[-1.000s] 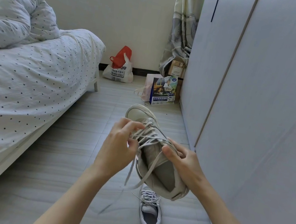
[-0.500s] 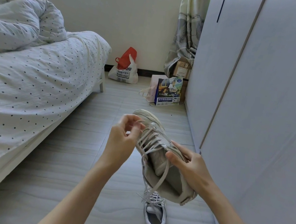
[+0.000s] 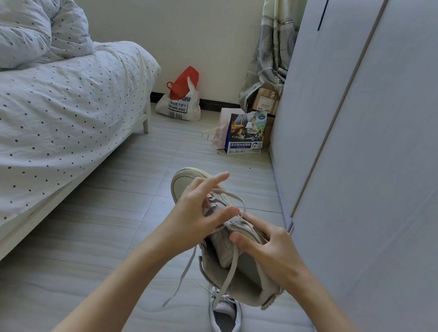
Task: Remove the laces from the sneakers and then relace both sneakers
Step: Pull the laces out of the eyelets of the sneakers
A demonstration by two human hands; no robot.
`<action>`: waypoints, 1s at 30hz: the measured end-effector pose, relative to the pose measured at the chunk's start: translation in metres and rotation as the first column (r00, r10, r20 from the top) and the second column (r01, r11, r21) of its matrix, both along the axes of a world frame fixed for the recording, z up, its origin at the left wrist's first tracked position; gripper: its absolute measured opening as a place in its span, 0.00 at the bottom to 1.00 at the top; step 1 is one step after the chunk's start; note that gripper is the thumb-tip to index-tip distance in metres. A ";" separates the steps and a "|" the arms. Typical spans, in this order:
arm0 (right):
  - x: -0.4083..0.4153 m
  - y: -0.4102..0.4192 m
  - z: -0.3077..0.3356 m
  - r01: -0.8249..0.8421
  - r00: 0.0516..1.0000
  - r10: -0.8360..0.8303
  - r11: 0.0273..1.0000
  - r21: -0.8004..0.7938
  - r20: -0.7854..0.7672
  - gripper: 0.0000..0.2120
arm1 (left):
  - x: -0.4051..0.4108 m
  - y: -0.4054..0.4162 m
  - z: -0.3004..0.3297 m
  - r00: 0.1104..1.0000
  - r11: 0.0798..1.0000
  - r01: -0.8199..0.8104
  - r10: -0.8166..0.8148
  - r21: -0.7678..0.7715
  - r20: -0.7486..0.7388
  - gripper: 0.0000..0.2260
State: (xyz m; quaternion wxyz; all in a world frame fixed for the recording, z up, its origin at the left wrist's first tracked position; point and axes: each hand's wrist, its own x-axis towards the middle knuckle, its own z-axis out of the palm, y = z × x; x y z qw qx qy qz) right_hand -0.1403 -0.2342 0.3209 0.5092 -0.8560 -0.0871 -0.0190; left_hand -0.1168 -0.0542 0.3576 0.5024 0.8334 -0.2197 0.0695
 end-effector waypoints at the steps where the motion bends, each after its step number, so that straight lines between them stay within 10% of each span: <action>1: 0.000 0.000 0.000 -0.003 1.000 0.003 1.000 -0.008 0.001 0.29 | 0.000 0.001 0.001 0.999 1.000 0.014 -0.014 -0.003 -0.029 0.27; 6: 0.001 -0.002 -0.002 0.017 1.000 -0.017 0.999 -0.041 -0.007 0.38 | -0.001 0.007 0.004 1.000 1.000 0.019 -0.018 -0.017 0.022 0.04; 12: 0.003 -0.006 -0.004 0.043 0.998 -0.045 0.998 -0.041 -0.047 0.39 | 0.004 0.014 0.006 0.971 0.950 -0.233 0.239 -0.207 0.000 0.10; 18: 0.006 -0.016 -0.006 0.119 0.991 -0.121 0.992 -0.033 -0.063 0.39 | 0.006 0.029 0.022 0.911 0.502 -0.343 -0.027 -0.794 -0.411 0.12; 23: 0.006 -0.016 -0.004 0.110 0.993 -0.114 0.990 -0.094 -0.040 0.45 | 0.003 0.021 0.007 0.987 0.987 -0.120 0.106 -0.108 -0.123 0.03; 30: 0.004 -0.011 -0.004 0.066 0.997 -0.069 0.994 -0.084 -0.024 0.39 | -0.002 0.002 -0.004 0.986 0.978 -0.006 -0.028 0.209 0.163 0.00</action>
